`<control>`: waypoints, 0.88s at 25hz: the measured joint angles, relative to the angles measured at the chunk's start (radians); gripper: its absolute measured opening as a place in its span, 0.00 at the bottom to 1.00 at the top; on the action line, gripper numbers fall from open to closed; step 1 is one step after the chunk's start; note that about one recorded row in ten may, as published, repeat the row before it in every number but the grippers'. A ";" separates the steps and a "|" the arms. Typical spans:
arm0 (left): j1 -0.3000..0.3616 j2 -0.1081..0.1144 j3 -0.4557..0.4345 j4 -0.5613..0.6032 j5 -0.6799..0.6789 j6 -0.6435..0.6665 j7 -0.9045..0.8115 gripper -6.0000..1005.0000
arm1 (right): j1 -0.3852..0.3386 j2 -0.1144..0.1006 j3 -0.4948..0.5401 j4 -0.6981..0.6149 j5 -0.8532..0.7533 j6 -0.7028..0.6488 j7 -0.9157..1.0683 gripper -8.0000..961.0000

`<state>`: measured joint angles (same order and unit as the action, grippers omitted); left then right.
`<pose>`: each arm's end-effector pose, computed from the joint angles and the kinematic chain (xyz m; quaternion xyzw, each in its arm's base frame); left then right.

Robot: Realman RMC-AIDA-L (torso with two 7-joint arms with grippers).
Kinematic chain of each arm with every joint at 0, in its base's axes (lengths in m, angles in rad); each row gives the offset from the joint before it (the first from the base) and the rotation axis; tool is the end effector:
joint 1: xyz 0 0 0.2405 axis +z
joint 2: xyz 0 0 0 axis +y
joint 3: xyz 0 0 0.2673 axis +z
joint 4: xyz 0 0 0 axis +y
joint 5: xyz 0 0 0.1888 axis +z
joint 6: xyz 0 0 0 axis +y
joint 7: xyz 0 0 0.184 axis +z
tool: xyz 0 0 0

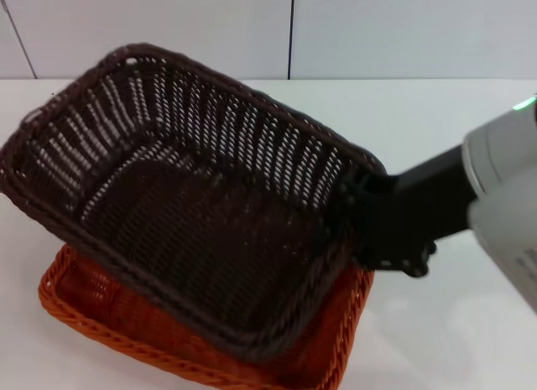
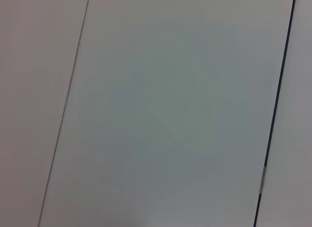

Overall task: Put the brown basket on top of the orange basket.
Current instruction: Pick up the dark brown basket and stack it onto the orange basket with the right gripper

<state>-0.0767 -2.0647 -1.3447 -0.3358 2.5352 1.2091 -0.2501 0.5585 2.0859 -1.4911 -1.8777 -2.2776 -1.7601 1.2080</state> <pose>-0.4085 0.2657 0.0635 -0.5147 -0.3296 -0.3144 0.7263 0.0921 0.2849 -0.0299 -0.8450 -0.5227 -0.1067 0.0371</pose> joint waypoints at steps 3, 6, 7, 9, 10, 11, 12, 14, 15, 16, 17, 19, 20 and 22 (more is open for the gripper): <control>0.000 0.000 0.000 0.000 0.000 -0.001 0.000 0.72 | -0.002 -0.001 0.014 -0.008 0.017 -0.034 -0.012 0.21; 0.000 0.000 -0.001 0.001 0.000 -0.003 0.000 0.72 | -0.004 -0.003 0.023 -0.014 0.025 -0.068 -0.015 0.21; 0.000 0.000 -0.001 0.001 0.000 -0.003 0.000 0.72 | -0.007 -0.003 0.023 -0.014 0.026 -0.080 -0.015 0.21; 0.000 0.000 -0.001 0.002 0.000 -0.004 0.000 0.72 | -0.012 -0.003 0.025 -0.014 0.026 -0.095 -0.023 0.21; -0.001 0.000 -0.001 0.002 0.000 -0.004 0.000 0.72 | -0.015 -0.003 0.035 -0.012 0.026 -0.098 -0.036 0.21; -0.001 0.000 -0.001 0.002 0.000 -0.004 0.000 0.72 | -0.015 -0.003 0.035 -0.012 0.026 -0.098 -0.036 0.21; -0.001 0.000 -0.001 0.003 0.001 -0.005 0.000 0.72 | -0.015 -0.003 0.042 -0.010 0.026 -0.099 -0.040 0.21; -0.003 0.000 -0.002 0.006 0.000 -0.005 0.000 0.72 | -0.015 -0.004 0.050 -0.005 0.025 -0.098 -0.044 0.21; -0.003 0.000 -0.002 0.006 0.000 -0.005 0.000 0.72 | -0.015 -0.005 0.060 0.003 0.017 -0.095 -0.053 0.21; -0.005 0.000 -0.002 0.007 0.000 -0.004 0.000 0.72 | -0.015 -0.005 0.060 0.003 0.017 -0.095 -0.053 0.21; -0.006 0.000 -0.002 0.007 0.000 -0.004 0.000 0.72 | -0.014 -0.006 0.064 0.006 0.014 -0.094 -0.056 0.21; -0.006 0.000 -0.001 0.007 0.001 -0.004 0.000 0.72 | -0.013 -0.006 0.074 0.009 0.012 -0.094 -0.065 0.21; -0.006 0.000 -0.001 0.007 0.001 -0.004 0.000 0.72 | -0.012 -0.006 0.076 0.009 0.012 -0.094 -0.065 0.21; -0.007 0.000 -0.001 0.008 0.001 -0.004 0.000 0.72 | -0.011 -0.006 0.076 0.016 0.010 -0.096 -0.065 0.21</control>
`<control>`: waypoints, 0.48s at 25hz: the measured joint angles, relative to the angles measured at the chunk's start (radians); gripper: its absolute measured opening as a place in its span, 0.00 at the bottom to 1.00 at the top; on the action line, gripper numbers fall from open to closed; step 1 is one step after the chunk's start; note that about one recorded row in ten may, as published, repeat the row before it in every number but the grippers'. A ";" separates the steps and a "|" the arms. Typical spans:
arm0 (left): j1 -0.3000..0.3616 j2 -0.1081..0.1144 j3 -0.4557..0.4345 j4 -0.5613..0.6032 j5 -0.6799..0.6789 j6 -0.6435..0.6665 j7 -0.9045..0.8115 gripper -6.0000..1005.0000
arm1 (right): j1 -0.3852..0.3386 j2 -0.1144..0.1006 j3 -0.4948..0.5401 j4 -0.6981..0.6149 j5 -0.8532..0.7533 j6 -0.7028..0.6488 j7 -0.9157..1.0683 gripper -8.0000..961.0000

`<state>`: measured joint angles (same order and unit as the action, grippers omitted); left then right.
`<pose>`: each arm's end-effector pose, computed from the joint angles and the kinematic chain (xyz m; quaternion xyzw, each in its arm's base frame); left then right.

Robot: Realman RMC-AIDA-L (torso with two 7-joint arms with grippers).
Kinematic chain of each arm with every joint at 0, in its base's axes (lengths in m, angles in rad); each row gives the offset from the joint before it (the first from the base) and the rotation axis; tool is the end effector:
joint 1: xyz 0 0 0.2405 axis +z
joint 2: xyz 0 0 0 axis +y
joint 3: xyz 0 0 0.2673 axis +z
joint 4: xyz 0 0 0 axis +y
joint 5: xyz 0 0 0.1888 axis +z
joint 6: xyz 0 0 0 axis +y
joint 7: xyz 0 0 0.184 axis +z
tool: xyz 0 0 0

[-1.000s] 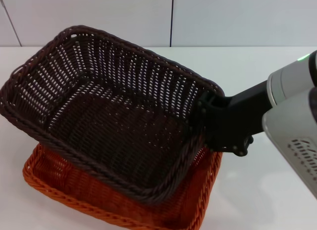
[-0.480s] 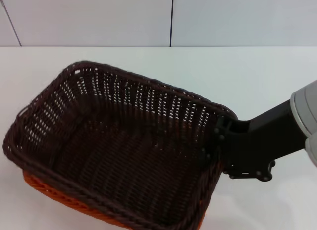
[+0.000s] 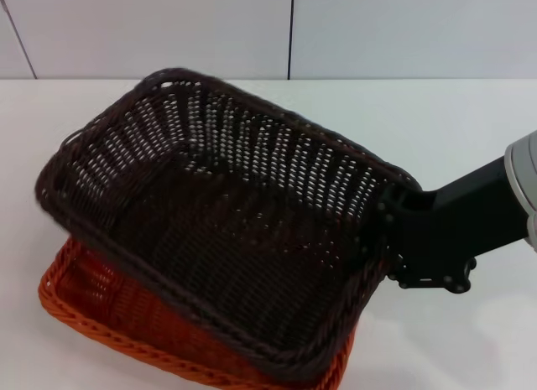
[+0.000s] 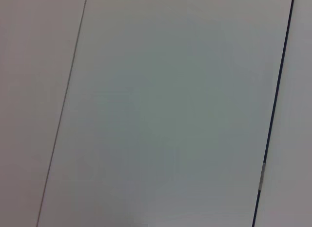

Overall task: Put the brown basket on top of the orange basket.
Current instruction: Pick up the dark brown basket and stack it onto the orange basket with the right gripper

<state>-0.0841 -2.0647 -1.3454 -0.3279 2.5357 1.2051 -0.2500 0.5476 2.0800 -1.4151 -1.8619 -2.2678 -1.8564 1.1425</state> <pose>-0.4089 0.2674 0.0626 -0.5166 -0.3307 -0.3123 0.7254 0.1107 0.2815 -0.0182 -0.8479 -0.5179 -0.1129 0.0110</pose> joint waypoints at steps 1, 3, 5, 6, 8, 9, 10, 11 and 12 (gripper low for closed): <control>-0.002 0.000 0.000 0.001 0.000 0.000 0.000 0.72 | 0.000 0.000 -0.002 0.006 -0.002 0.000 -0.001 0.21; -0.002 0.000 0.000 0.001 0.000 0.000 0.000 0.72 | 0.002 0.000 -0.009 0.023 -0.012 0.002 -0.003 0.21; -0.002 0.000 0.000 0.001 0.000 0.000 0.000 0.72 | 0.003 0.000 -0.010 0.028 -0.014 0.003 -0.003 0.21; -0.002 0.000 0.000 0.001 0.000 0.000 0.000 0.72 | 0.004 0.000 -0.010 0.032 -0.015 0.004 -0.003 0.21; -0.001 0.000 0.000 0.001 0.000 0.000 0.000 0.72 | 0.005 0.000 -0.012 0.037 -0.016 0.006 -0.004 0.21; 0.000 0.000 0.000 0.002 0.000 0.000 0.000 0.72 | 0.006 0.000 -0.013 0.038 -0.016 0.006 -0.005 0.21; 0.000 0.000 0.000 0.002 0.000 0.000 0.000 0.72 | 0.006 0.000 -0.015 0.039 -0.017 0.007 -0.005 0.21; 0.001 0.000 0.000 0.002 0.000 0.000 0.000 0.72 | 0.007 0.000 -0.018 0.038 -0.017 0.007 -0.005 0.21; 0.001 0.000 0.000 0.003 0.000 0.000 0.000 0.72 | 0.008 0.000 -0.021 0.037 -0.017 0.006 -0.005 0.21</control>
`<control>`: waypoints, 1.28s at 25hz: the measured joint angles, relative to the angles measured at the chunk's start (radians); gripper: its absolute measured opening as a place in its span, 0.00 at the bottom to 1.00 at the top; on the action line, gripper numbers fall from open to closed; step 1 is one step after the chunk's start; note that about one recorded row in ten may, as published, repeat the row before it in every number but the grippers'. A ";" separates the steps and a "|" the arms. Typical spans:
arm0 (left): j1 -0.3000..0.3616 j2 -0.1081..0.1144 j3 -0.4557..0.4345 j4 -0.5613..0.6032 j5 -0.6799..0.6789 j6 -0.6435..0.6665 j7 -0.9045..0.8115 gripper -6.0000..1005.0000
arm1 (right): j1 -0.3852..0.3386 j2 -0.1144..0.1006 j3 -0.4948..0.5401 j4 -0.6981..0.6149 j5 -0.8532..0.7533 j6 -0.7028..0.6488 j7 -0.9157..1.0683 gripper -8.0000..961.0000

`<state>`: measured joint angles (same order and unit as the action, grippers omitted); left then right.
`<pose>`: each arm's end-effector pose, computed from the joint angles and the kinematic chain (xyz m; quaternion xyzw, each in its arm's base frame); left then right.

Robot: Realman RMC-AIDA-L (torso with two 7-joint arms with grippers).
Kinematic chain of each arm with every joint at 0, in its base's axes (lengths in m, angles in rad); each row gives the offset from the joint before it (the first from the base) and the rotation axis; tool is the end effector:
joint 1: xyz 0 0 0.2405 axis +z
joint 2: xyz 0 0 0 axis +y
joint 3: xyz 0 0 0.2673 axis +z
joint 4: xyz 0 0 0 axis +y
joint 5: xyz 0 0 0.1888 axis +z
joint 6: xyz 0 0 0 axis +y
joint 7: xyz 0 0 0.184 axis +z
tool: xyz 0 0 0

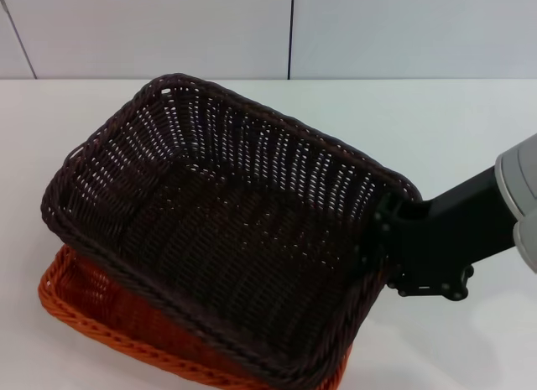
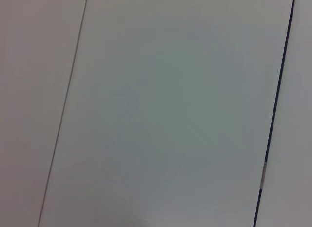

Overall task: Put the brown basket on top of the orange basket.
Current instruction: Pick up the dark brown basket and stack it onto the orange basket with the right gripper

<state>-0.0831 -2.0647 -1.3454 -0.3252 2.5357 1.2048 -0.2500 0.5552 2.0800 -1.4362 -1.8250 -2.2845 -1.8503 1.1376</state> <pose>-0.4098 0.2665 0.0624 -0.5166 -0.3316 -0.3106 0.7257 0.1154 0.2825 -0.0241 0.8497 0.5139 0.1180 0.0039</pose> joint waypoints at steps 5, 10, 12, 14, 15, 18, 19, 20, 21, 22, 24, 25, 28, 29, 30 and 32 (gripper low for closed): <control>0.000 0.000 -0.002 0.002 0.000 0.000 0.000 0.72 | 0.006 0.000 -0.021 0.011 0.002 -0.011 -0.010 0.19; -0.004 -0.001 -0.004 0.010 0.000 -0.002 0.000 0.72 | 0.010 0.000 -0.024 0.039 0.007 -0.023 -0.044 0.19; -0.005 -0.001 -0.006 0.013 0.000 -0.002 0.000 0.72 | 0.011 0.000 -0.024 0.048 0.004 -0.025 -0.046 0.19; -0.006 -0.002 -0.006 0.015 0.000 -0.002 0.000 0.72 | 0.011 0.000 -0.024 0.060 0.001 -0.025 -0.048 0.19; -0.007 -0.002 -0.006 0.015 0.000 -0.002 0.000 0.72 | 0.011 0.000 -0.022 0.066 0.000 -0.024 -0.049 0.19; -0.007 -0.002 -0.006 0.017 0.000 -0.002 0.000 0.72 | 0.006 0.000 -0.008 0.071 0.000 -0.010 -0.048 0.19; -0.007 -0.002 -0.006 0.017 0.000 -0.002 0.000 0.72 | 0.005 0.000 0.000 0.067 0.000 -0.008 -0.042 0.19; -0.008 -0.002 -0.006 0.018 0.000 -0.003 0.000 0.72 | 0.004 0.000 0.009 0.060 0.000 -0.007 -0.034 0.19; -0.009 -0.002 -0.006 0.023 0.000 -0.003 0.000 0.72 | 0.002 0.000 0.019 0.055 0.000 -0.007 -0.025 0.19; -0.010 -0.002 -0.006 0.025 0.000 -0.004 0.000 0.72 | 0.001 0.000 0.028 0.050 0.001 -0.006 -0.017 0.19; -0.011 -0.002 -0.006 0.028 0.000 -0.004 0.000 0.72 | -0.004 0.000 0.038 0.046 0.002 -0.005 0.000 0.19; -0.012 -0.001 -0.006 0.028 0.000 -0.005 0.000 0.72 | -0.007 0.000 0.040 0.045 0.002 -0.003 0.009 0.19; -0.012 -0.001 -0.007 0.028 0.000 -0.005 0.000 0.72 | -0.019 0.000 0.036 0.038 -0.001 -0.002 0.032 0.20; -0.012 0.000 -0.007 0.028 0.000 -0.005 0.000 0.72 | -0.024 0.000 0.036 0.034 -0.001 -0.003 0.033 0.21; -0.013 0.000 -0.008 0.028 -0.001 -0.005 0.000 0.72 | -0.028 0.000 0.036 0.029 -0.001 -0.006 0.034 0.22; -0.015 0.001 -0.008 0.028 -0.001 -0.005 0.000 0.72 | -0.034 0.001 0.033 0.022 0.004 -0.011 0.035 0.25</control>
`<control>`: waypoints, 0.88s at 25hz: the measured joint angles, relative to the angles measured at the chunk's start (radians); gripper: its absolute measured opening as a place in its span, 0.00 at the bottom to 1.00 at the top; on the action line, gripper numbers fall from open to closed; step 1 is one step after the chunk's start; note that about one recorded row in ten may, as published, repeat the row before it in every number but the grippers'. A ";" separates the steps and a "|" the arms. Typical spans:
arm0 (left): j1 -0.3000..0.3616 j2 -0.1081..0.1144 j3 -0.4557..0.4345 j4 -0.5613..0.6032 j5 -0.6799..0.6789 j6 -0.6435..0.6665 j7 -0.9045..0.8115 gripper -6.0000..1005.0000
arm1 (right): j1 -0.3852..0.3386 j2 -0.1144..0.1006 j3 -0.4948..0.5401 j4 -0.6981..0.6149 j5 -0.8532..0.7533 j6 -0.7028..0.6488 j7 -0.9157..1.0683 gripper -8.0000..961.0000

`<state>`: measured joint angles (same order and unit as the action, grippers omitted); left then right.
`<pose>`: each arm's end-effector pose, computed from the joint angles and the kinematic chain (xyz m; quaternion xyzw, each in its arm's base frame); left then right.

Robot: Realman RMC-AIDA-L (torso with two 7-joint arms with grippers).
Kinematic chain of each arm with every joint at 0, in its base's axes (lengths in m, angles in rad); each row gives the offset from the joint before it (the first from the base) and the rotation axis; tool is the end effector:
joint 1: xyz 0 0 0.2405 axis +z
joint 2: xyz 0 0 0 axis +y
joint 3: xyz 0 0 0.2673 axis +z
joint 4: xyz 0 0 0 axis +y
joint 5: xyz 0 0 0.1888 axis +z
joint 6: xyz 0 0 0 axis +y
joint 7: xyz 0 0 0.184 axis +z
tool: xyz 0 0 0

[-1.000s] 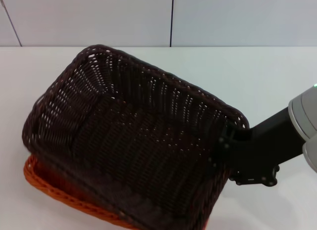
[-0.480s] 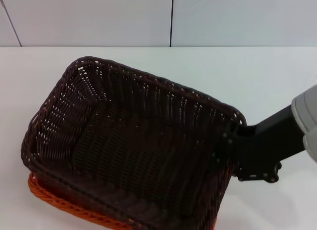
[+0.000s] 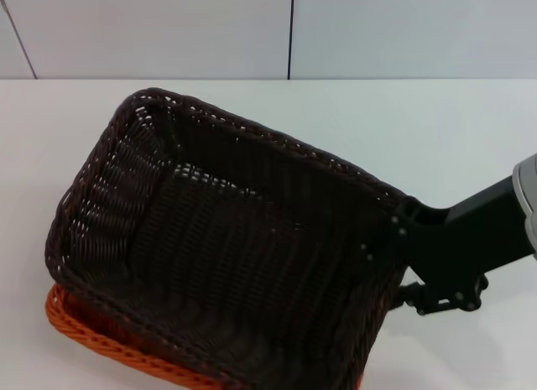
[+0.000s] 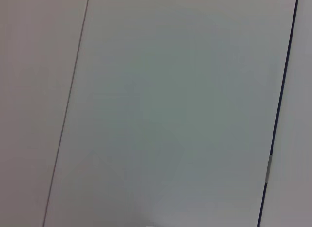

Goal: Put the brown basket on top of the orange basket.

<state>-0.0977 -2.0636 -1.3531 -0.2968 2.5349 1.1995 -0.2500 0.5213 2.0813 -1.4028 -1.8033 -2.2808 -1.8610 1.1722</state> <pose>-0.4142 0.2673 0.0622 -0.5176 -0.3353 -0.3012 0.7273 0.1293 0.2808 -0.0212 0.8761 0.4684 0.1142 0.0021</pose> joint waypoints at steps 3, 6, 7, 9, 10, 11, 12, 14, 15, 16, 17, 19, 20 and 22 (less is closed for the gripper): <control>-0.003 0.000 0.000 0.000 0.000 -0.001 0.000 0.72 | -0.004 0.001 -0.005 -0.011 0.004 -0.004 0.000 0.50; -0.007 0.000 0.000 0.000 -0.001 -0.010 0.000 0.72 | -0.004 0.002 0.006 -0.030 0.033 -0.017 0.005 0.61; -0.009 0.001 0.000 0.000 -0.001 -0.017 0.000 0.72 | -0.004 0.002 0.014 -0.043 0.058 -0.035 0.014 0.64; -0.012 0.002 0.000 0.002 -0.001 -0.032 0.000 0.72 | -0.001 0.001 0.027 -0.072 0.106 -0.078 0.040 0.68; -0.013 0.002 0.000 0.002 -0.001 -0.034 0.000 0.72 | 0.001 0.000 0.031 -0.090 0.128 -0.100 0.060 0.68; -0.015 0.002 0.000 0.003 -0.001 -0.039 0.000 0.72 | 0.002 0.000 0.034 -0.105 0.142 -0.116 0.075 0.68; -0.017 0.002 0.000 0.004 -0.001 -0.039 0.000 0.72 | 0.002 0.000 0.036 -0.118 0.148 -0.123 0.088 0.69; -0.022 0.002 -0.001 0.008 -0.001 -0.041 0.000 0.72 | 0.003 -0.001 0.040 -0.133 0.150 -0.130 0.102 0.69; -0.024 0.002 -0.001 0.009 -0.001 -0.041 0.000 0.72 | 0.002 -0.001 0.044 -0.136 0.151 -0.134 0.107 0.69; -0.025 0.002 -0.001 0.010 -0.001 -0.041 0.000 0.72 | 0.001 -0.001 0.048 -0.138 0.152 -0.137 0.113 0.69; -0.026 0.002 -0.002 0.011 -0.001 -0.041 0.000 0.72 | 0.000 -0.001 0.052 -0.142 0.155 -0.141 0.118 0.69; -0.027 0.002 -0.007 0.012 -0.001 -0.041 0.000 0.72 | -0.006 -0.001 0.072 -0.149 0.159 -0.126 0.128 0.69; -0.027 0.002 -0.009 0.012 -0.001 -0.041 0.000 0.72 | -0.010 -0.001 0.091 -0.151 0.163 -0.098 0.132 0.69; -0.026 0.002 -0.012 0.012 -0.001 -0.040 0.000 0.72 | -0.019 -0.002 0.145 -0.149 0.187 -0.007 0.146 0.69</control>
<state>-0.1241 -2.0620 -1.3653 -0.2851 2.5340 1.1594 -0.2500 0.5027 2.0795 -1.2576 -1.9521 -2.0943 -1.8676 1.3186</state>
